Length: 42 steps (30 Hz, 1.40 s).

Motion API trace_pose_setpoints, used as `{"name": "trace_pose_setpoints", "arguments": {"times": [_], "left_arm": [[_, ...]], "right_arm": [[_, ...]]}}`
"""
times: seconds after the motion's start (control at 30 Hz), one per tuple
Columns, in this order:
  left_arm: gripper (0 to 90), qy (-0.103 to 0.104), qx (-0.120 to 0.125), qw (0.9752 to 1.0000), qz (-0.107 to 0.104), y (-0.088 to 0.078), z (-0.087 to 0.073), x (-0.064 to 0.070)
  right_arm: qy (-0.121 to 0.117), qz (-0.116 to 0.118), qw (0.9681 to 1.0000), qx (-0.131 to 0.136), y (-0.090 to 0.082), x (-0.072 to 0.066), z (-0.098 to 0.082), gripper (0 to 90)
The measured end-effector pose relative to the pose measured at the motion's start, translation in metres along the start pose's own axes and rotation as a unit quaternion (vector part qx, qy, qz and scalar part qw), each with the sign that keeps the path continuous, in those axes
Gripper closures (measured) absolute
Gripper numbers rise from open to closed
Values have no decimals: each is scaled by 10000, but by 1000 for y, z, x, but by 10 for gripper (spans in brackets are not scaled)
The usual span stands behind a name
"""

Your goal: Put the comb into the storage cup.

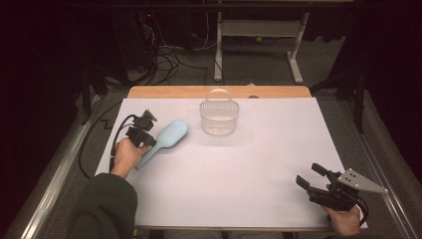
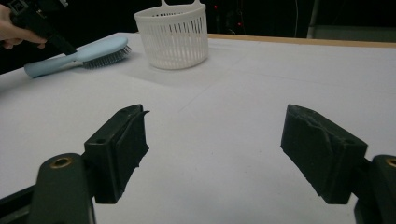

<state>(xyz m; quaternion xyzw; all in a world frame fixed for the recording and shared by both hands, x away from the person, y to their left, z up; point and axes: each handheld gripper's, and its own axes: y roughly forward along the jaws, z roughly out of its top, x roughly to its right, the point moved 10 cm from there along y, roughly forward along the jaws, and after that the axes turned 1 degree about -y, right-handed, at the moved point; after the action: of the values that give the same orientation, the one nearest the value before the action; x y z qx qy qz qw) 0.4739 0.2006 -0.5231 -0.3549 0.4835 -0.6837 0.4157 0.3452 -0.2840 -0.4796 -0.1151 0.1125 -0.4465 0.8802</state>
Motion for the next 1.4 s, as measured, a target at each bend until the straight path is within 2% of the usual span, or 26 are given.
{"name": "trace_pose_setpoints", "arguments": {"times": [0.5,0.83,1.13,1.33,1.4], "left_arm": [[876,-6,-7,9999,-108,-1,-6,3],[862,-15,19,10000,-76,-1,-5,2],[605,-248,176,9995,-29,-5,-7,-7],[471,-324,344,9989,21,-10,-6,-11],[456,-327,406,9986,49,-12,-6,-11]], "right_arm": [[9,6,10000,-2,0,0,0,227],[16,7,10000,1,0,0,0,227],[1,18,10000,-9,1,0,0,227],[5,15,10000,-12,1,-1,0,227],[3,15,10000,-13,1,-1,0,227]]}}
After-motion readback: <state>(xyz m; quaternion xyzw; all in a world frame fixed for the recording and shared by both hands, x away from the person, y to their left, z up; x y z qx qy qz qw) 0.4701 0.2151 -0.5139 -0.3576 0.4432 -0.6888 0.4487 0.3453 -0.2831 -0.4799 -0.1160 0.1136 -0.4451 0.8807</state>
